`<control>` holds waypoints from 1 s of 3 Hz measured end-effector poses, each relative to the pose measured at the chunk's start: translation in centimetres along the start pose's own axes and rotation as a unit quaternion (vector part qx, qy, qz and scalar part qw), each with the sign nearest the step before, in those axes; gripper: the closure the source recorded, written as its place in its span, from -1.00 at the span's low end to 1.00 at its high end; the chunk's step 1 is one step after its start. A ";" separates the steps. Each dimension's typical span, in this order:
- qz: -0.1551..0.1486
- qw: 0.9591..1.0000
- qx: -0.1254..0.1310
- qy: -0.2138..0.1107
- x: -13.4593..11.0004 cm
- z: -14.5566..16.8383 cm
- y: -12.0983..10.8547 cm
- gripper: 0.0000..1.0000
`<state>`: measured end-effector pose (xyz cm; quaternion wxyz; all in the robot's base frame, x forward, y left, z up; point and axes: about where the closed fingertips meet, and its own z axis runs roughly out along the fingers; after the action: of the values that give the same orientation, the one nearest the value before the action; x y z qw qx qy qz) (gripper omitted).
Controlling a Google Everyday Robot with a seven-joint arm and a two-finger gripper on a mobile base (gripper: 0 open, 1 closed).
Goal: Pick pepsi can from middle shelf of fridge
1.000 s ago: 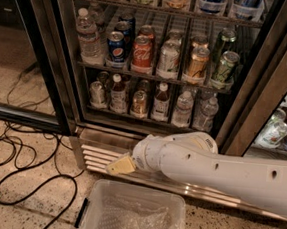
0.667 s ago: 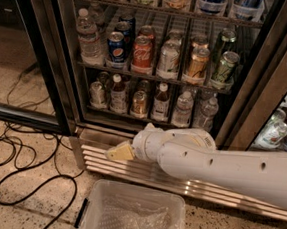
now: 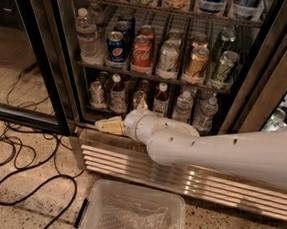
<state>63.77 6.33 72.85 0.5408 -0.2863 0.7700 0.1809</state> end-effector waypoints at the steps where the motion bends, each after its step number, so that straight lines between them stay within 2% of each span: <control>1: 0.000 1.000 0.000 0.000 0.0 0.0 0.0 -1.00; 2: -0.017 0.999 0.016 -0.029 -1.3 1.7 -0.5 -1.00; 3: -0.052 0.994 0.049 -0.083 -3.9 5.5 -0.2 -1.00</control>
Offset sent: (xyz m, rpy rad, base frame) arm 0.0859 0.0693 0.0297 0.0146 -0.4004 -0.1069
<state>68.90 10.39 74.59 0.6248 -0.2829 0.7145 0.1383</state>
